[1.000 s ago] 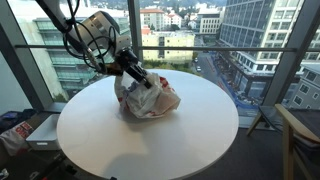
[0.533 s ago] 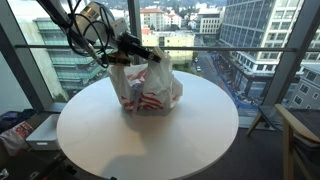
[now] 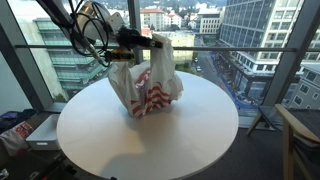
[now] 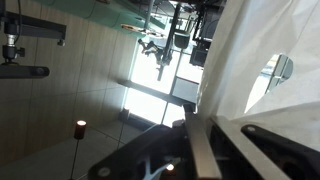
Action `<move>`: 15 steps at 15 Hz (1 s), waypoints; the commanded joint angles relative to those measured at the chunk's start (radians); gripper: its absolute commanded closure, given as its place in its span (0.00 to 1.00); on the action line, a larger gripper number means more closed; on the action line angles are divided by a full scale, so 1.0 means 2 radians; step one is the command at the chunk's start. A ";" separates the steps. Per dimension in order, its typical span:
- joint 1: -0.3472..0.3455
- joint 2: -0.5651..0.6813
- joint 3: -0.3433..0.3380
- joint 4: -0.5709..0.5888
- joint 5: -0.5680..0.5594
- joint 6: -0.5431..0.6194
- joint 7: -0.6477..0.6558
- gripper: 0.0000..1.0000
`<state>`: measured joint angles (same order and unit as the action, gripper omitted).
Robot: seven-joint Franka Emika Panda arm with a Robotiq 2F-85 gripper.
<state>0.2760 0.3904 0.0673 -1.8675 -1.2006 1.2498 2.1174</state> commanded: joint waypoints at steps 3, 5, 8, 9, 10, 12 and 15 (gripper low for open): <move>-0.022 0.014 0.023 0.000 0.020 0.012 0.004 0.62; -0.033 -0.006 0.036 -0.007 0.058 0.051 -0.002 0.55; -0.043 -0.039 0.045 -0.023 0.111 0.104 -0.012 0.32; -0.047 -0.049 0.044 -0.027 0.128 0.124 -0.014 0.25; -0.050 -0.056 0.043 -0.030 0.146 0.144 -0.017 0.18; -0.059 -0.070 0.038 -0.040 0.184 0.191 -0.026 0.03; -0.077 -0.093 0.028 -0.068 0.239 0.269 -0.039 0.00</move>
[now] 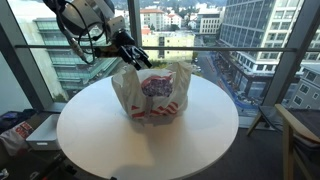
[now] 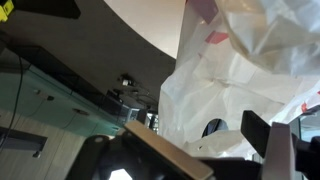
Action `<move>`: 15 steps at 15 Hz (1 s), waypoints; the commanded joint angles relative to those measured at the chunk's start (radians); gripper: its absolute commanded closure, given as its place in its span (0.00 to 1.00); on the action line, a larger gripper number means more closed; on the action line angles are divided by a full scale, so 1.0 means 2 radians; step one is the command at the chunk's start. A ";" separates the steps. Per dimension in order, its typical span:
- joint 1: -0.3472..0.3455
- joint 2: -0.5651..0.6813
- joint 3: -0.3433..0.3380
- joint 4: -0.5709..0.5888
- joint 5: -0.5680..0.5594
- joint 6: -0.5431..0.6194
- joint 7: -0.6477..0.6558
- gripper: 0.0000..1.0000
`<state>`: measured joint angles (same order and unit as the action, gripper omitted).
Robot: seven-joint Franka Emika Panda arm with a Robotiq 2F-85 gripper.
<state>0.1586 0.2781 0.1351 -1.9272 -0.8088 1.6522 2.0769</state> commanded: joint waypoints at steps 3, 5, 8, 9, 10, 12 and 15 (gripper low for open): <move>-0.034 -0.053 -0.018 -0.068 0.094 0.155 -0.036 0.00; -0.040 -0.062 -0.027 -0.089 0.124 0.219 -0.052 0.00; -0.045 -0.079 -0.038 -0.124 0.164 0.313 -0.078 0.00; -0.046 -0.085 -0.041 -0.136 0.177 0.345 -0.088 0.00; -0.048 -0.091 -0.044 -0.147 0.192 0.375 -0.103 0.00; -0.049 -0.101 -0.048 -0.167 0.220 0.425 -0.132 0.00; -0.049 -0.113 -0.050 -0.186 0.262 0.461 -0.176 0.00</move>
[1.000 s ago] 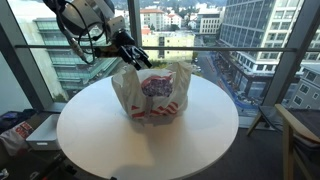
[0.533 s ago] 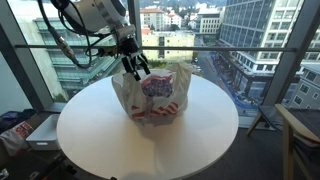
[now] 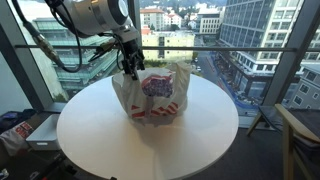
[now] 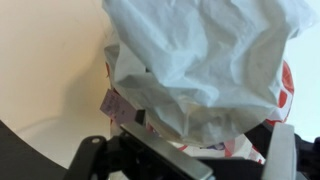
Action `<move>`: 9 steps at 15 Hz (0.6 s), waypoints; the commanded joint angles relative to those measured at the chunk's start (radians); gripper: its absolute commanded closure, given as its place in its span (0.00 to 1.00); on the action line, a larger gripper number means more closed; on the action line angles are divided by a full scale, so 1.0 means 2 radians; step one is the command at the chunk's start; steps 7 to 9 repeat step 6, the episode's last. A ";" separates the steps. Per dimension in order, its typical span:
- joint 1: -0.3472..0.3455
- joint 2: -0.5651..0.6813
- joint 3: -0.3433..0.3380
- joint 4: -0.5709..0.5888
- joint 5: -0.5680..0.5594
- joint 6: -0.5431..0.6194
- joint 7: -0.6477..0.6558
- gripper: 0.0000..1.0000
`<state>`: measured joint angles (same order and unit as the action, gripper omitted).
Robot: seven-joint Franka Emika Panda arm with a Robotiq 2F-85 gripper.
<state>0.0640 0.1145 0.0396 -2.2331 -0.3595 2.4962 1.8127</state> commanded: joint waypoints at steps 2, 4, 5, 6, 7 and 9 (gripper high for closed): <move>-0.001 -0.039 -0.003 -0.043 0.061 0.049 -0.069 0.00; -0.001 -0.045 -0.002 -0.048 0.080 0.052 -0.089 0.00; -0.001 -0.047 -0.002 -0.051 0.088 0.053 -0.098 0.00; -0.001 -0.049 -0.002 -0.053 0.096 0.055 -0.107 0.00; -0.001 -0.049 -0.002 -0.053 0.096 0.055 -0.107 0.00; -0.001 -0.049 -0.002 -0.053 0.096 0.055 -0.107 0.00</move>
